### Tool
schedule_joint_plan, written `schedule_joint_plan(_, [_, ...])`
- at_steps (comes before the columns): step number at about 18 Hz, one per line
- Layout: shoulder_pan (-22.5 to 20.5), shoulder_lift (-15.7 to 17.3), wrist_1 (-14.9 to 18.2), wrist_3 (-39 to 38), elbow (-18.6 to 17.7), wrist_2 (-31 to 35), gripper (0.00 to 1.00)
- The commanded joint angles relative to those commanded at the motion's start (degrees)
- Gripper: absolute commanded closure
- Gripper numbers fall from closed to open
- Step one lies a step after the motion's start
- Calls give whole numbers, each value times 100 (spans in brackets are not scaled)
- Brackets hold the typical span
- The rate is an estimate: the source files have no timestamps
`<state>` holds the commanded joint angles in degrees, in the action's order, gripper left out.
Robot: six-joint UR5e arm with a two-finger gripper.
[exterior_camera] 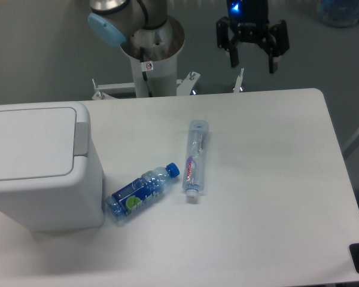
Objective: Open the trash can
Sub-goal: 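Move the open gripper over the white trash can's lid edge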
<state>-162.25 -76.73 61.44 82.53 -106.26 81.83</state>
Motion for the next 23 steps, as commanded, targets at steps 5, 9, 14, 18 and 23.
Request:
schedule_joint_plan(5, [26,-18,-9,-615,53,-131,0])
schedule_joint_plan(9, [87,9,0,-860,35,-351,0])
schedule_joint_plan(14, [597,-26,-18,-2221,167,-378,0])
schedule_joint_plan(18, [1115,-62,-17,-3188,202,-395,0])
schedule_joint_plan(23, [1967,-483,-868,-5032,325,-466,0])
